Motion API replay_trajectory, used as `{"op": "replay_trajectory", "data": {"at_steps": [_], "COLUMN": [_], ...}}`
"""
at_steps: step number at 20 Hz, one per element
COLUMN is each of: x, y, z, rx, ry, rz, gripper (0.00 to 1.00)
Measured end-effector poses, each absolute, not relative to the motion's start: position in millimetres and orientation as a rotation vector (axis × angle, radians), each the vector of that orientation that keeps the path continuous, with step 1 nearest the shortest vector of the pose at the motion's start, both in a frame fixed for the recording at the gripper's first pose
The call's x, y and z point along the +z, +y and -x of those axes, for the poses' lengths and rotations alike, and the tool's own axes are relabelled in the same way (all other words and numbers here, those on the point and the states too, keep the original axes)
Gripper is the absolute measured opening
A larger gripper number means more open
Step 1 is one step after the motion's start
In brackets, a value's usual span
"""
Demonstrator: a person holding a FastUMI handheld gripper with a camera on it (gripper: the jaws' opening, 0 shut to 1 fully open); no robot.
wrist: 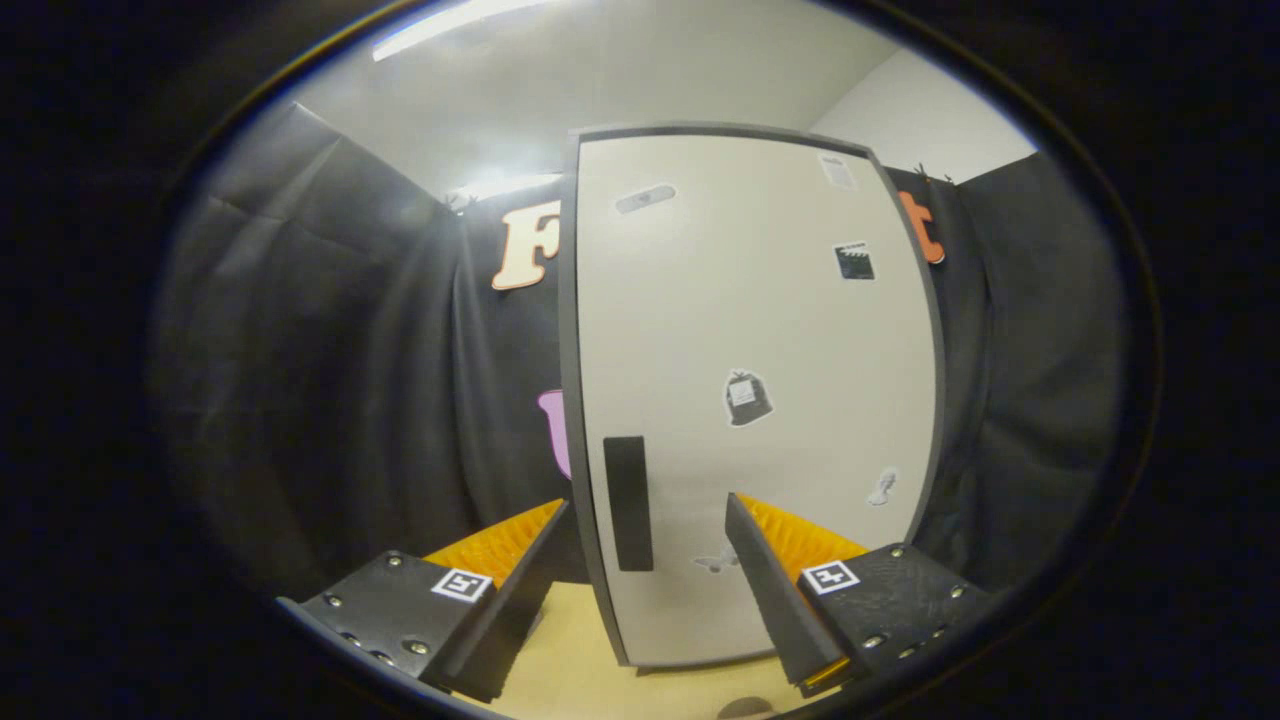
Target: Open the shoe cabinet door, grab the shoes and put them into the shoe cabinet, then close the shoe cabinet door.
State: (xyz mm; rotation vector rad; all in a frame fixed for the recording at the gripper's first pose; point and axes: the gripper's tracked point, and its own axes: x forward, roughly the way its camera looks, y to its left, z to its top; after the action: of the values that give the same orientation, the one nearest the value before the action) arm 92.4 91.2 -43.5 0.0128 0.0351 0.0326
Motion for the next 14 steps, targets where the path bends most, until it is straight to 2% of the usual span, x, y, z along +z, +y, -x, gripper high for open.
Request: {"op": "replay_trajectory", "data": {"at_steps": [6, 8, 12, 14], "x": [-68, -75, -83, -86], "y": [100, 99, 97, 96], "z": [-146, -158, -169, -171], "rx": [0.0, -0.016, -0.044, -0.055], "ry": [0.062, 0.068, 0.072, 0.076], "rz": [-0.023, -0.014, -0.001, 0.008], "gripper": [0.97, 0.89, 0.89, 0.75]}}
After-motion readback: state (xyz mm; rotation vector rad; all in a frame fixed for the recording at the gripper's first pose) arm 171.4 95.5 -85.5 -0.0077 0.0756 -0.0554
